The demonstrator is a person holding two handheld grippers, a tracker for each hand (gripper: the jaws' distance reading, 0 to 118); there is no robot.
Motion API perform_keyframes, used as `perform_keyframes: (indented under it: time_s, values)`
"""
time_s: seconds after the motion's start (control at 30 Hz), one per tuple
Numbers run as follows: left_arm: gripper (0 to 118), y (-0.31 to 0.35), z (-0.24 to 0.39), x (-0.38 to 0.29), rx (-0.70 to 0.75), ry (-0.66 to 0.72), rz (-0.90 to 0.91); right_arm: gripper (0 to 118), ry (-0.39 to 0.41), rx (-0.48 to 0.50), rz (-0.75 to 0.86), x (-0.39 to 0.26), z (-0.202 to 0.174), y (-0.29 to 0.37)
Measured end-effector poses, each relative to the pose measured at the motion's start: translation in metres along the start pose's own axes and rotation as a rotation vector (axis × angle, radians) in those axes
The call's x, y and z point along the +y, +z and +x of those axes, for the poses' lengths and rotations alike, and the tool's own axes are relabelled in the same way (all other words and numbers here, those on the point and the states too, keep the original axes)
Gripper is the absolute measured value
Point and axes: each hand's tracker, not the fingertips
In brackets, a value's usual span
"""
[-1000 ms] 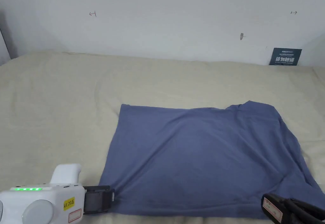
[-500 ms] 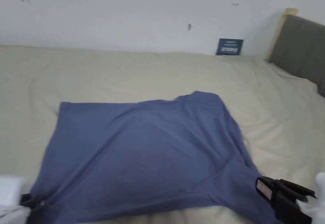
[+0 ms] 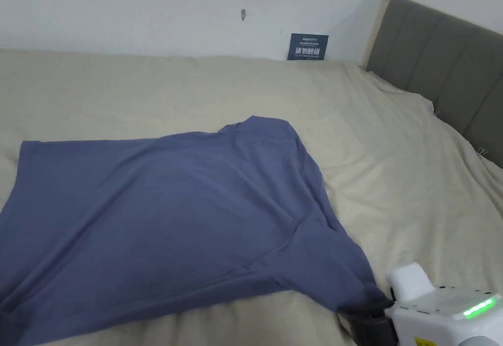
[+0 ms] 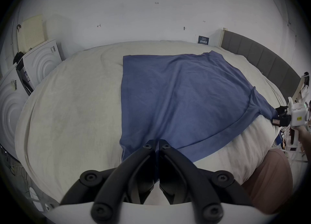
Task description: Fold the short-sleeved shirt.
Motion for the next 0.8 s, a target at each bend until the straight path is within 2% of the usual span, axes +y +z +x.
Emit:
perform_keyframes:
  time_s: [0.03,0.07,0.13,0.23,0.47,0.6,0.73,0.8]
  values:
    - [3,-0.001,-0.003,0.000,0.001,0.005,-0.005,87,0.027,-0.045,-0.002,-0.001,-0.005,0.000]
    - [3,-0.001,-0.004,-0.002,0.003,0.010,-0.008,64,0.036,-0.062,0.038,-0.001,-0.007,0.004]
    - [3,0.000,-0.006,-0.005,0.000,0.028,-0.014,7,-0.002,0.038,0.091,-0.001,-0.008,0.013]
    - [3,0.000,-0.010,-0.007,-0.013,0.054,-0.021,5,0.064,-0.016,0.140,-0.001,-0.017,0.024]
    - [3,0.008,-0.018,-0.009,-0.034,0.118,-0.006,5,0.106,-0.017,0.157,-0.005,-0.010,0.050]
    - [3,0.016,-0.025,-0.011,-0.032,0.158,0.009,5,0.059,0.029,0.191,-0.014,-0.002,0.065]
    - [3,0.028,-0.030,-0.014,-0.076,0.204,0.020,5,0.060,0.027,0.187,-0.021,-0.004,0.079]
    - [3,0.035,-0.030,-0.016,-0.080,0.207,0.025,5,0.046,0.056,0.191,-0.021,-0.003,0.087]
